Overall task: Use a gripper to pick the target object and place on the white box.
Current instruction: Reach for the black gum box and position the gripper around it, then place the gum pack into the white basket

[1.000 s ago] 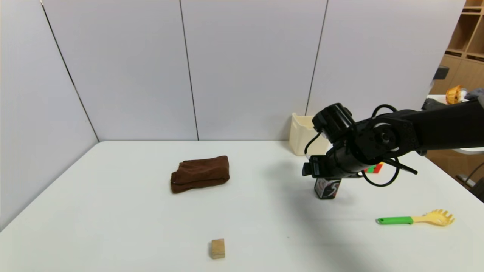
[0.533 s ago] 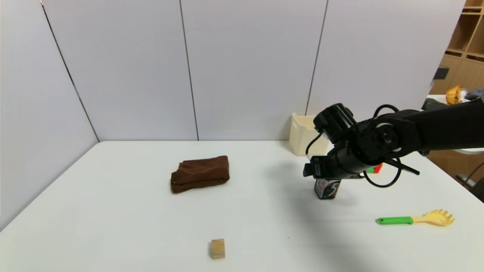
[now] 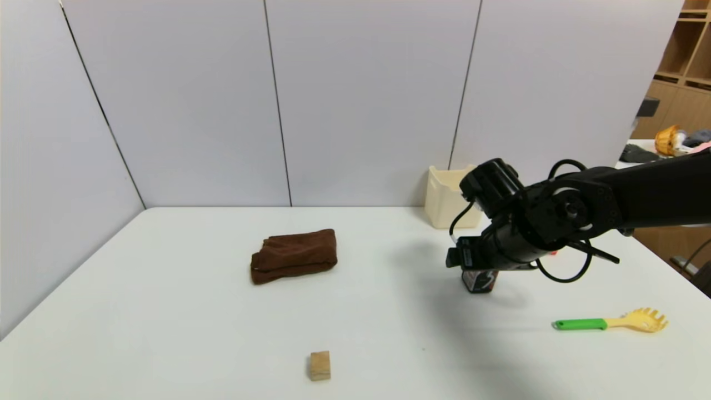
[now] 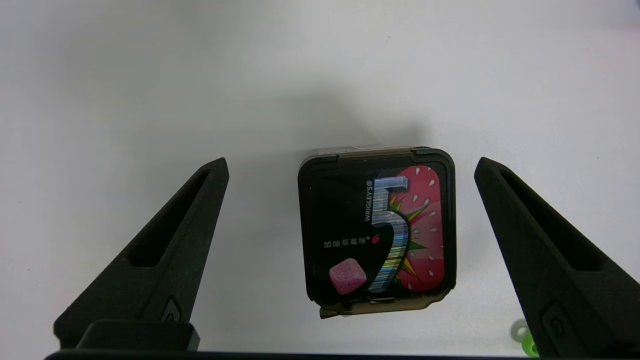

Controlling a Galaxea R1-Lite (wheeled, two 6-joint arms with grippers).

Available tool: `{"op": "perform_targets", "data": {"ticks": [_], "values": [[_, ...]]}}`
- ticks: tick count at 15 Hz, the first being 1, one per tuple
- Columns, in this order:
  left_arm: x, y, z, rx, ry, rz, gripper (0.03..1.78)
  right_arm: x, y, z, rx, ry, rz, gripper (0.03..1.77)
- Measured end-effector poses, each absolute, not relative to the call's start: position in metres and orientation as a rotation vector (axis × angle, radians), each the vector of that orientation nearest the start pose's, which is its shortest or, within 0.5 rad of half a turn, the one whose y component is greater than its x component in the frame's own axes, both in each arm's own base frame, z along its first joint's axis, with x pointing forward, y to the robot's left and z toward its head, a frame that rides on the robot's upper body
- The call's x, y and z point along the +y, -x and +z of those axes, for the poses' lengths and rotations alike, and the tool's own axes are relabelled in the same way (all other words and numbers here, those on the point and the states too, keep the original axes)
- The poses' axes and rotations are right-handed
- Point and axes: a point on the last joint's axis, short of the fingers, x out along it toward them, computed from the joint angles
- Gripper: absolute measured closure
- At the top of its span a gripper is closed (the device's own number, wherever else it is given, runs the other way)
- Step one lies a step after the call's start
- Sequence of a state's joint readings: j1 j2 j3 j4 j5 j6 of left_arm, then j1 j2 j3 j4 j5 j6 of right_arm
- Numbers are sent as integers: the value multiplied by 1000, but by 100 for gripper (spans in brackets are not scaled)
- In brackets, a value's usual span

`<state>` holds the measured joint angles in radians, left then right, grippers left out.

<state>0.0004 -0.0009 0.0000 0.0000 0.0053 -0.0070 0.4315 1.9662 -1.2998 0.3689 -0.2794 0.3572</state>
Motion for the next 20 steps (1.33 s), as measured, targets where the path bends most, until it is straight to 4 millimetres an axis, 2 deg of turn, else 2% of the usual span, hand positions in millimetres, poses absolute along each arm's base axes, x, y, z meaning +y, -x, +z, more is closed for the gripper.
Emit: {"op": "perform_targets", "data": {"ticks": [2, 3, 6, 9, 16, 18, 20], "values": [[0, 23, 75, -1, 7, 6, 12, 141, -322, 141, 975, 32, -37, 15], [0, 23, 75, -1, 8, 6, 12, 141, -322, 141, 975, 31, -36, 35], [0, 23, 75, -1, 7, 6, 12, 141, -322, 141, 974, 32, -37, 79], [0, 23, 75, -1, 7, 6, 12, 142, -323, 141, 969, 30, -37, 105], [0, 23, 75, -1, 7, 6, 12, 142, -323, 146, 956, 27, -32, 105], [0, 23, 75, -1, 7, 7, 12, 140, -328, 159, 911, 7, -29, 105], [0, 23, 75, -1, 7, 7, 12, 136, -339, 183, 828, -33, -30, 105]]}}
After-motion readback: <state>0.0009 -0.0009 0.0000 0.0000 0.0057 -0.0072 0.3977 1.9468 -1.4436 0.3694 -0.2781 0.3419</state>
